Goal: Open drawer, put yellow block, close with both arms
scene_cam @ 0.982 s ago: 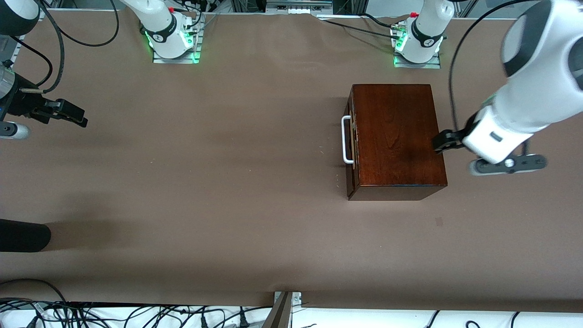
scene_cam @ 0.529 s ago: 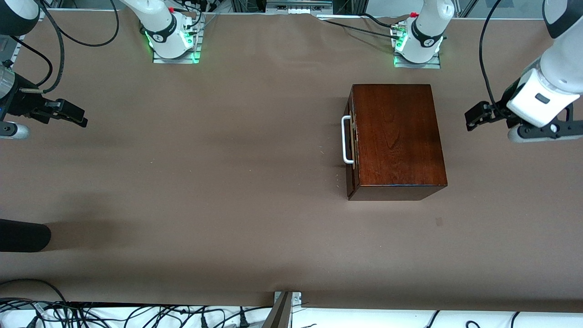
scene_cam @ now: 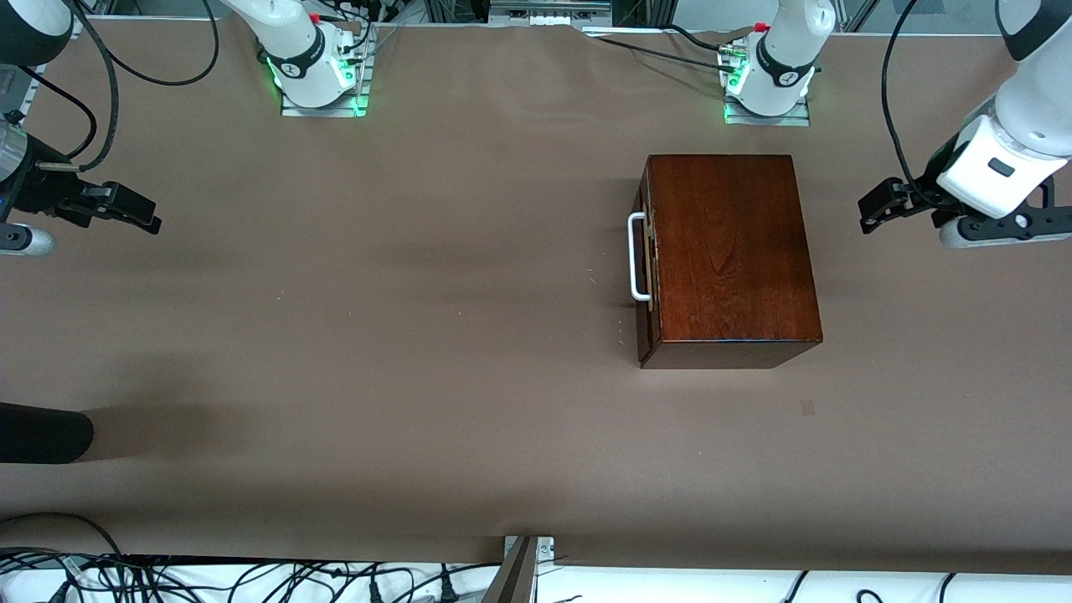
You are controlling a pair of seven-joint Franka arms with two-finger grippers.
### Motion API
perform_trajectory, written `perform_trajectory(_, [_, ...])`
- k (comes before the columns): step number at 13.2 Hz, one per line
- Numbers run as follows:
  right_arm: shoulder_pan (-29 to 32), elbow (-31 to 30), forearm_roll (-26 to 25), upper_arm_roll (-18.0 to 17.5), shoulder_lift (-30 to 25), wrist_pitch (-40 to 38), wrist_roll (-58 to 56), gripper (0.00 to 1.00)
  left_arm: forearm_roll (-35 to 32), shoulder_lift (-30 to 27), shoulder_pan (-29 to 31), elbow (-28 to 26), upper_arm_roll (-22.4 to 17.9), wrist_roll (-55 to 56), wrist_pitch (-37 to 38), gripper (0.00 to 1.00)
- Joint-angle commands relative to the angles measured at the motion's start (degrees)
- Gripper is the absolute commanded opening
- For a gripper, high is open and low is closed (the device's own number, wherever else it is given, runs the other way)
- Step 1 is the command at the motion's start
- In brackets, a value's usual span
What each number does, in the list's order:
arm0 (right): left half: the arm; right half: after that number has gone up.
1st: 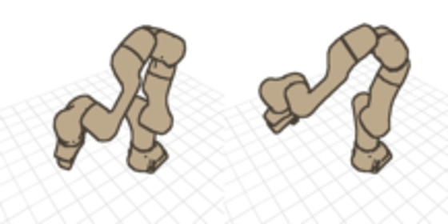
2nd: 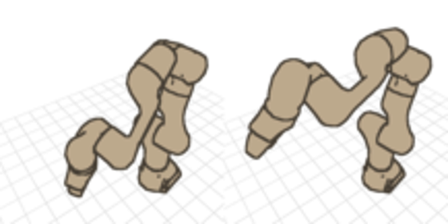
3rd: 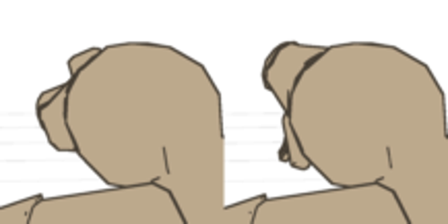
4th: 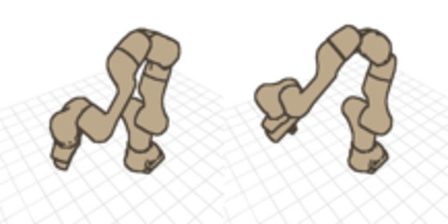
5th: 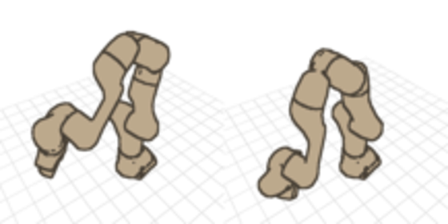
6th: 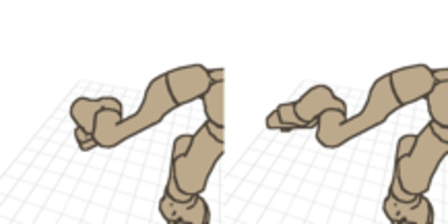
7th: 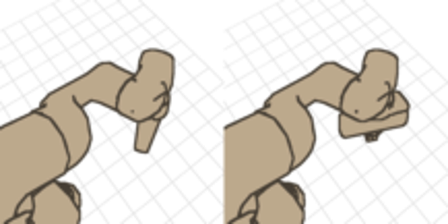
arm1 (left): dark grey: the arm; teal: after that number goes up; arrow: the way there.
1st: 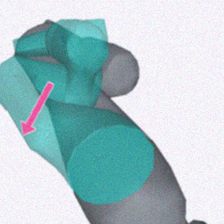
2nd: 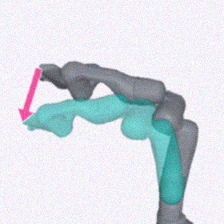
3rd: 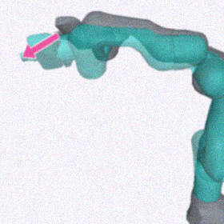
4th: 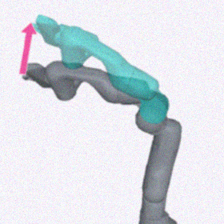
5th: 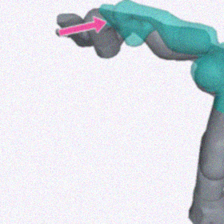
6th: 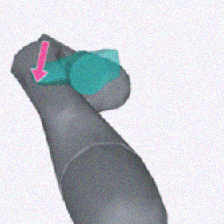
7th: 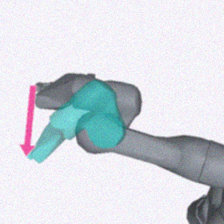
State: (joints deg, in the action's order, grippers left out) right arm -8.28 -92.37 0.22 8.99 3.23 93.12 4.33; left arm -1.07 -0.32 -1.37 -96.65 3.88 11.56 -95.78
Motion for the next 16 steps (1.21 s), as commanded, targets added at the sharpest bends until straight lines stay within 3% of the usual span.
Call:
perform_trajectory(1, [0.6,0.4,0.9,-0.6,-0.2,-0.4,-0.1,1.0,1.7,-1.3,1.5,-1.1,0.2,-1.8,-3.4,1.0])
perform_trajectory(16, [0.6,0.4,0.9,-0.6,-0.2,-0.4,-0.1,1.0,0.7,1.4,0.8,1.1,1.3,-1.2,-3.5,1.0])
